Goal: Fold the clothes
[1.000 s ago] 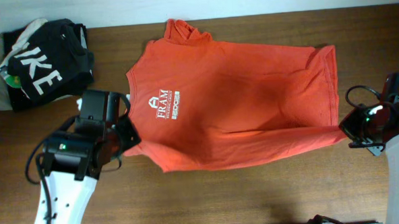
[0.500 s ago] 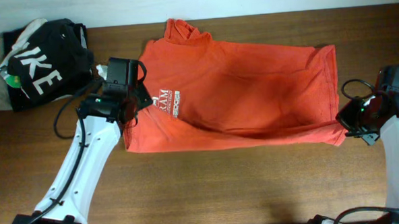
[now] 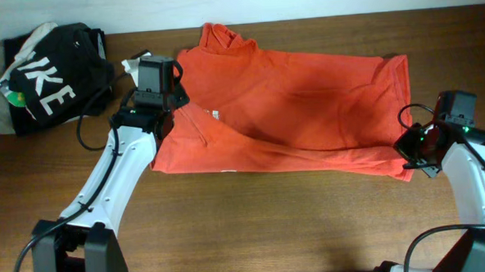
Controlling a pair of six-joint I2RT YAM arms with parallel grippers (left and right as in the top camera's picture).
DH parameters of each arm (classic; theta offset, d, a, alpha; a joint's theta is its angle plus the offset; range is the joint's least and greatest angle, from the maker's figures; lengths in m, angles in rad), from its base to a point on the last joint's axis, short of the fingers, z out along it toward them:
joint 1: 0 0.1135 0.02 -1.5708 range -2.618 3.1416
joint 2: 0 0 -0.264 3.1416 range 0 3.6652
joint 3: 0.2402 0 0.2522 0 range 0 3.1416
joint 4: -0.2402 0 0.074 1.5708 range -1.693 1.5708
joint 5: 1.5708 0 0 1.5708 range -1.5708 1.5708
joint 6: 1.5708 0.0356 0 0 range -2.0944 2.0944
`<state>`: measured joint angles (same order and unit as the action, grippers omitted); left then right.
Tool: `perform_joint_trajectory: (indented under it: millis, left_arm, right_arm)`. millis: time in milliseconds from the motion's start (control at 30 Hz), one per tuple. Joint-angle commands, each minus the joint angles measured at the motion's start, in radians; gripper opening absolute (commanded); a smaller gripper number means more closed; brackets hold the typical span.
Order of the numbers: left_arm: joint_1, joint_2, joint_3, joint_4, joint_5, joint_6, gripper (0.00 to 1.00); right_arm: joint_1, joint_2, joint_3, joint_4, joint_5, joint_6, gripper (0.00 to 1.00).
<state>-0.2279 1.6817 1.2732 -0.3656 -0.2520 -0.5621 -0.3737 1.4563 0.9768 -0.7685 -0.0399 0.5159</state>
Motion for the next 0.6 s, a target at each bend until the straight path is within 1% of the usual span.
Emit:
perform_joint_trajectory:
  millis: [0,100,233,367,433,567]
  left_arm:
    - [0.008,0.009,-0.001,0.075,-0.033,0.049,0.01]
    - [0.008,0.013,-0.001,0.119,-0.033,0.063,0.01]
    - [0.008,0.074,-0.001,0.140,-0.035,0.063,0.01]
    - [0.008,0.141,-0.001,0.206,-0.044,0.063,0.01]
    - [0.008,0.158,-0.001,0.227,-0.063,0.063,0.01]
    - [0.008,0.161,-0.001,0.250,-0.113,0.064,0.01]
  right_arm:
    - [0.007,0.003,-0.019,0.030,0.042,0.021,0.04]
    - [0.007,0.004,-0.021,0.054,0.045,0.021,0.04]
    - [0.008,0.009,-0.025,0.108,0.045,0.021,0.04]
    - [0.008,0.019,-0.025,0.146,0.045,0.021,0.04]
    - [0.016,0.040,-0.025,0.172,0.044,0.019,0.04]
    - [0.062,0.116,-0.025,0.279,0.045,0.016,0.05]
